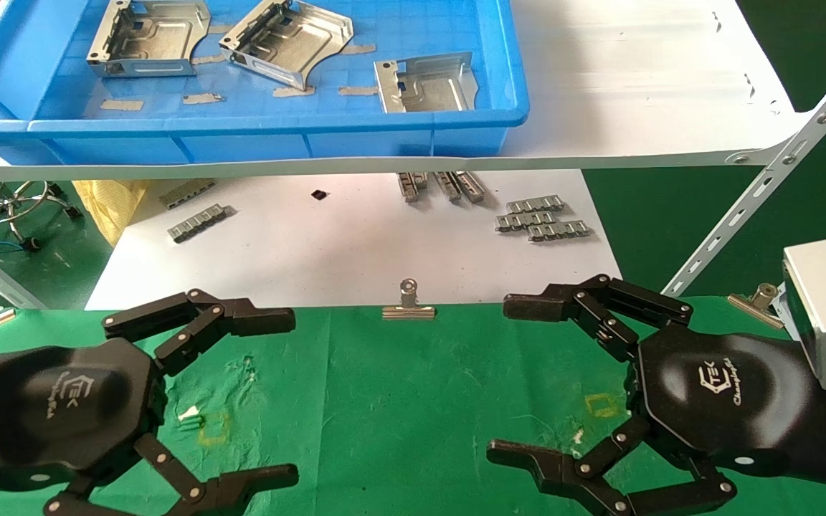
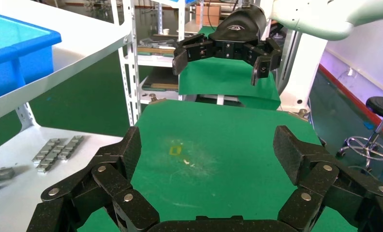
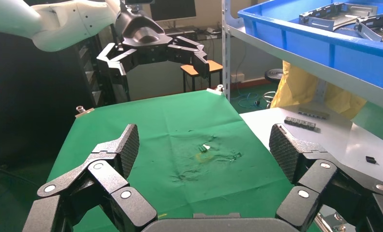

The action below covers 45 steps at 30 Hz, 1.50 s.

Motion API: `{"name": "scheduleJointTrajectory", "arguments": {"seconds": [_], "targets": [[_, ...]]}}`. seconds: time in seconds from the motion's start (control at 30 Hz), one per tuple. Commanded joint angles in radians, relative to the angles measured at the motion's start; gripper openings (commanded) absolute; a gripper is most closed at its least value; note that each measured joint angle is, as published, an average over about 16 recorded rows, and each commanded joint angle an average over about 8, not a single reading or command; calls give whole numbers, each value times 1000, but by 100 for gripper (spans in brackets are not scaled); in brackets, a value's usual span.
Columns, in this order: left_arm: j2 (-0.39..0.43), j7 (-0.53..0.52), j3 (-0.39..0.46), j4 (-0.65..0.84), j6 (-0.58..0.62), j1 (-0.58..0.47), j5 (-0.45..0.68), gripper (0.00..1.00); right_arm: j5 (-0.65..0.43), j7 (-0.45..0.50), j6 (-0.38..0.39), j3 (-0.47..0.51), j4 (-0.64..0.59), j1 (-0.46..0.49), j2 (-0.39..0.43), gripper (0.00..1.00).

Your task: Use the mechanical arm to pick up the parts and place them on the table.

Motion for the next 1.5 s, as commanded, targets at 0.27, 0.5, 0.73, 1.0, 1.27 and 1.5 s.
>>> {"name": "scheduleJointTrajectory", "arguments": {"seconds": [0.27,0.5,0.73,1.0,1.27,1.5], "targets": [[0,0,0,0,0,0,0,100,0,0,0,0,0,0,0,99],[0,0,0,0,0,0,0,100,0,0,0,0,0,0,0,13],[0,0,0,0,0,0,0,100,0,0,0,0,0,0,0,0],[0,0,0,0,0,0,0,100,0,0,0,0,0,0,0,0],[0,0,0,0,0,0,0,100,0,0,0,0,0,0,0,0],[0,0,0,0,0,0,0,100,0,0,0,0,0,0,0,0]]}}
